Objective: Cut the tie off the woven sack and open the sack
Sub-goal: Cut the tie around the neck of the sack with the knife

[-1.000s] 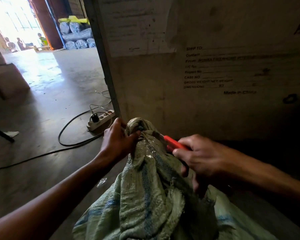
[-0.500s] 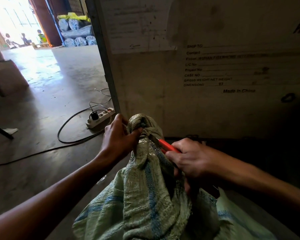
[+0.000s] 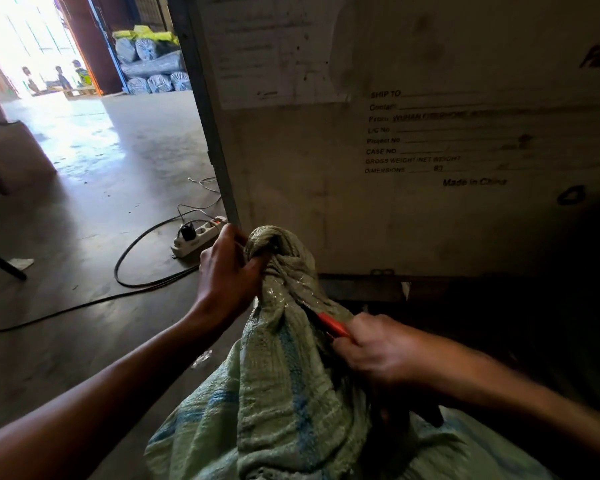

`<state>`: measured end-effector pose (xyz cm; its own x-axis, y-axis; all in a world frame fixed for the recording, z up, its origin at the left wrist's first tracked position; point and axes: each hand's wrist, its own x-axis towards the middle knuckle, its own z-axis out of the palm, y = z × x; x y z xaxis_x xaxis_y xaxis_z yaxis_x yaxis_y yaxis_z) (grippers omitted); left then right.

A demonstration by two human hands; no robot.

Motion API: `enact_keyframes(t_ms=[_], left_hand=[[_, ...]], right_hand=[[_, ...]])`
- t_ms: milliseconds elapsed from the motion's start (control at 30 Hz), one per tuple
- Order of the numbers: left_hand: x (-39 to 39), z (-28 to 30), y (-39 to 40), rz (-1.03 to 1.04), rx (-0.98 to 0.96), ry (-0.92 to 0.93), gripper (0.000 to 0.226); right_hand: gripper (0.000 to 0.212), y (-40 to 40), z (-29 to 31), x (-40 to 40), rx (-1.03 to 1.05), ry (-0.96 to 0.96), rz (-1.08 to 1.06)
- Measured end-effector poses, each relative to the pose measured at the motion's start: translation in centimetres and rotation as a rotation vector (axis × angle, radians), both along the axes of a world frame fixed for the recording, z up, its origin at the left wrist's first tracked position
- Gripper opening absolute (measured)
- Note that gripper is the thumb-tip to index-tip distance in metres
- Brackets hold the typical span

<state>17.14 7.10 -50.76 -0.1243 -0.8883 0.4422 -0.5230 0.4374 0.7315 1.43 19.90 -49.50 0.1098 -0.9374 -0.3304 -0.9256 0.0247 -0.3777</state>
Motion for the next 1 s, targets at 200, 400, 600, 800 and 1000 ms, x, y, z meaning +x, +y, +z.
enact_keyframes(t_ms=[200, 400, 600, 800, 1000], left_hand=[[0.3, -0.3, -0.5, -0.062, 0.029, 0.05, 0.014], [-1.5, 0.4, 1.1, -0.222, 0.191, 0.224, 0.02], [-0.7, -0.3, 2.0, -0.496, 0.253, 0.076, 0.08], [0.3, 0.5, 0.0, -0.626, 0.24, -0.002, 0.071], [-0.7, -0.4, 0.8, -0.591, 0.397, 0.017, 0.055]], right_hand=[[0.013, 0.3, 3.7, -2.1, 0.062, -0.522, -0.275], [0.084, -1.3, 1.5, -3.2, -0.335, -0.728, -0.419], [0.045, -3.2, -2.0, -3.8, -0.484, -0.872, -0.348], [0.05, -4.0, -1.8, -5.6, -0.506, -0.677, -0.317], [0.031, -3.0, -1.4, -8.0, -0.352, -0.796, -0.288]])
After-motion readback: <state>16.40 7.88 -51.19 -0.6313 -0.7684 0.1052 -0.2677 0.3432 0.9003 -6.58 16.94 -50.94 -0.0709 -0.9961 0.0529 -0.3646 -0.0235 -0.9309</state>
